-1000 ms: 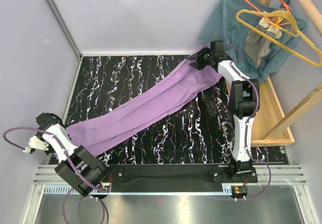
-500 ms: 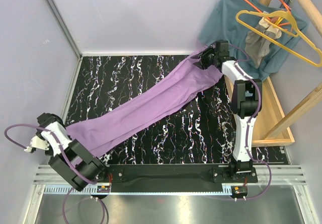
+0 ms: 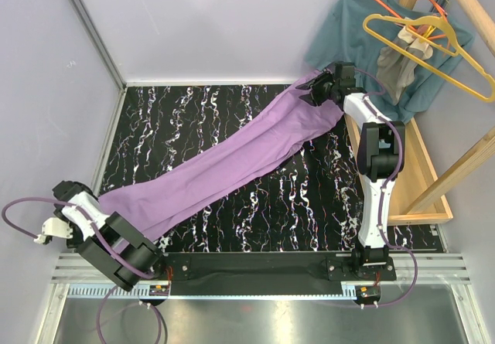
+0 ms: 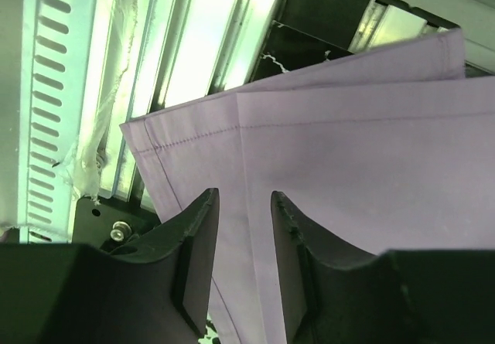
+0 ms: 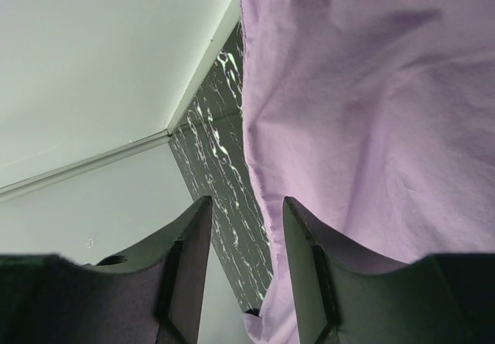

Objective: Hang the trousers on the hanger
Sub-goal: Fold the trousers at the center of the board.

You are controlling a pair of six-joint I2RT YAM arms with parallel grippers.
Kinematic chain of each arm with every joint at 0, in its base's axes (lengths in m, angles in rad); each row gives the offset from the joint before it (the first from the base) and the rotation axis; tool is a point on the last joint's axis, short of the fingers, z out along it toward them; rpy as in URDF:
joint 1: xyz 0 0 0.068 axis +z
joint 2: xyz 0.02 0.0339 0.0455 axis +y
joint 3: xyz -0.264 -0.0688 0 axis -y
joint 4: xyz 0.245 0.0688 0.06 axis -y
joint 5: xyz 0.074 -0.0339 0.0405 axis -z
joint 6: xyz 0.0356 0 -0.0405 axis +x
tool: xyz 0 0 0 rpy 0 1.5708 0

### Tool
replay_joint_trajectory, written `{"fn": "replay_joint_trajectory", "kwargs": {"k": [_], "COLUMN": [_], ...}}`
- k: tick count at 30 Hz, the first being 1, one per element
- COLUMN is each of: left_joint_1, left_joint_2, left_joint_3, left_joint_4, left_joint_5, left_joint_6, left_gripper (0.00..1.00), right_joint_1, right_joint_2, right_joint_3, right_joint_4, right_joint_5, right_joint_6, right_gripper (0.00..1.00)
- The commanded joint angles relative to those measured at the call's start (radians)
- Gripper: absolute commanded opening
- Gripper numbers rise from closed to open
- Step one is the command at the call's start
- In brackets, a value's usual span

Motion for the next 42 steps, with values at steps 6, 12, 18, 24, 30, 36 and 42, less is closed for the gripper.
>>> {"fn": "replay_joint_trajectory", "kwargs": {"k": [6, 12, 18, 24, 30, 36, 42], "left_joint_1": [0.043, 0.049, 0.055, 0.06, 0.061, 0.061, 0.061], "left_joint_2": [-0.006, 0.0, -0.024, -0.03, 0.003, 0.037, 0.034], "left_joint_3": [-0.049, -0.084, -0.136, -0.167, -0.133, -0.117, -0.113], "left_joint_4": [0.107, 0.191, 0.209, 0.245, 0.277, 0.282, 0.283], "left_joint_5": [-0.064, -0.052, -0.046, -0.04, -0.049, -0.041, -0.034], "left_joint_6": [0.027, 0.045, 0.004, -0.024, 0.007, 0.031, 0.037], "left_gripper": [0.36, 0.37, 0.32, 0.3, 0.22, 0.09, 0.0], "right_joint_1": [-0.025, -0.026, -0.031, -0.031, -0.035, -0.034, -0.035], "right_joint_2": [-0.026, -0.02, -0.019, -0.019, -0.028, -0.036, -0.037], "right_joint_3": [0.0, 0.005, 0.005, -0.001, -0.008, -0.011, -0.014], "right_joint_4": [0.055, 0.061, 0.061, 0.064, 0.067, 0.069, 0.069], "right_joint_5": [-0.033, -0.038, -0.039, -0.038, -0.039, -0.039, -0.039], "right_joint_6": [0.021, 0.026, 0.029, 0.031, 0.031, 0.027, 0.026], "right_gripper": [0.49, 0.49, 0.49, 0.49, 0.49, 0.49, 0.49]}}
